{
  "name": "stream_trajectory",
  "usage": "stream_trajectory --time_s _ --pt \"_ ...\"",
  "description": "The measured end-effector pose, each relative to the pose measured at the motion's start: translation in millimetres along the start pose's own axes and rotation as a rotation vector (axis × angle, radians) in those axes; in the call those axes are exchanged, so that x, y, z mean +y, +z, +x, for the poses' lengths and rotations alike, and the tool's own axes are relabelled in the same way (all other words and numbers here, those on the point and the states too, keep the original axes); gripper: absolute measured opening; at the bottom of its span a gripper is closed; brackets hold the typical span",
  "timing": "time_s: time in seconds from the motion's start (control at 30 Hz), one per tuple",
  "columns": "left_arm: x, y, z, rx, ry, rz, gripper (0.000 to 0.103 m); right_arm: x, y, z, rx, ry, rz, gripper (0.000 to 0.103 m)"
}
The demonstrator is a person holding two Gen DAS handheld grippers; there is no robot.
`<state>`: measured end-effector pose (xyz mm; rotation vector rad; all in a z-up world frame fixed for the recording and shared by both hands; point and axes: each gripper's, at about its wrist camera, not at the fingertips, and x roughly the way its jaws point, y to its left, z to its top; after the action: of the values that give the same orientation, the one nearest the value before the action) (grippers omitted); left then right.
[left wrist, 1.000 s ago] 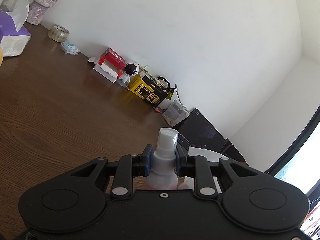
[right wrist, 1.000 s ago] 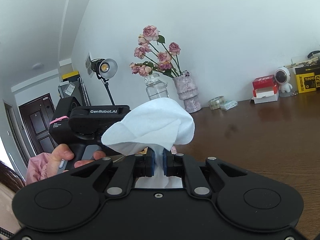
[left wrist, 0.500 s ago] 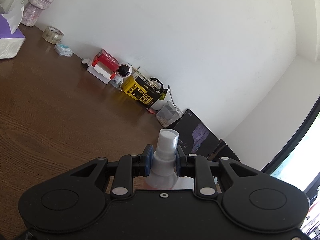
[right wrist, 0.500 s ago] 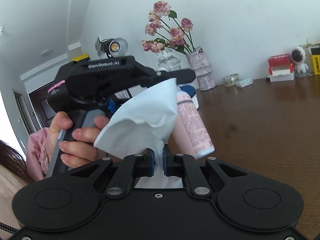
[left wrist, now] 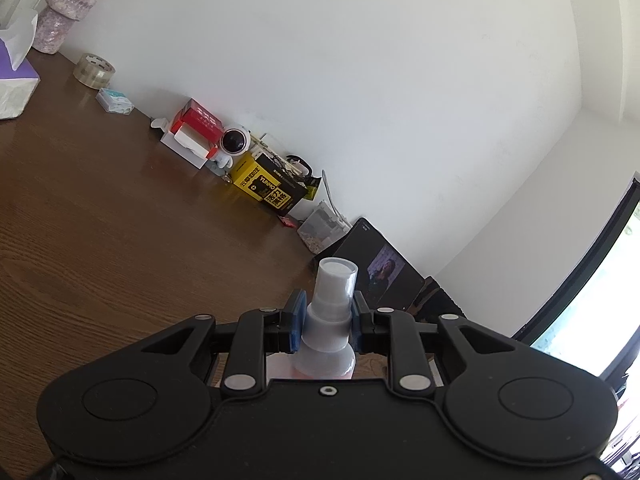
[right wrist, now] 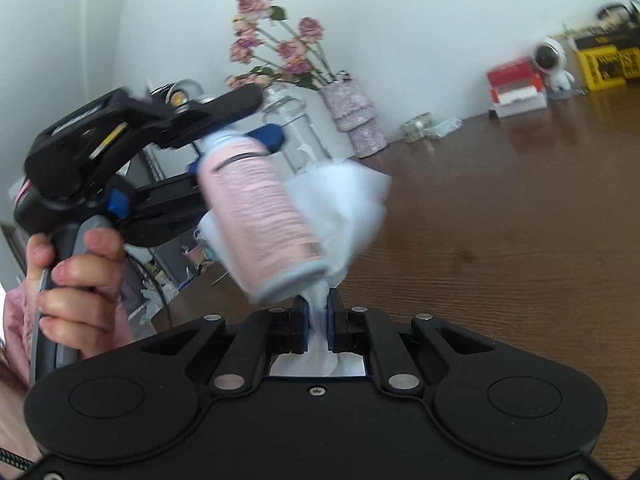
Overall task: Clean container
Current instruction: 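Wipe the pink bottle's body with the tissue in the right gripper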
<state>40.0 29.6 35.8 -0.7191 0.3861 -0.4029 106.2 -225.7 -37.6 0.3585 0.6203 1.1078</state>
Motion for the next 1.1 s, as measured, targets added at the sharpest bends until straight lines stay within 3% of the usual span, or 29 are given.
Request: stream_trajectory --time_s 0.27,0.53,1.1 --pt "0 1 -2 0.001 -0.002 0.0 0.023 -25 -2 -3 -0.047 -0.034 0.092 0.01" --pt "3 2 -2 0.005 0.01 -0.006 0.023 -33 11 -15 -0.108 -0.006 0.099 0.01" --pt "6 -2 2 0.013 0.022 -0.012 0.023 5 36 -38 -0.173 0.114 -0.05 0.01"
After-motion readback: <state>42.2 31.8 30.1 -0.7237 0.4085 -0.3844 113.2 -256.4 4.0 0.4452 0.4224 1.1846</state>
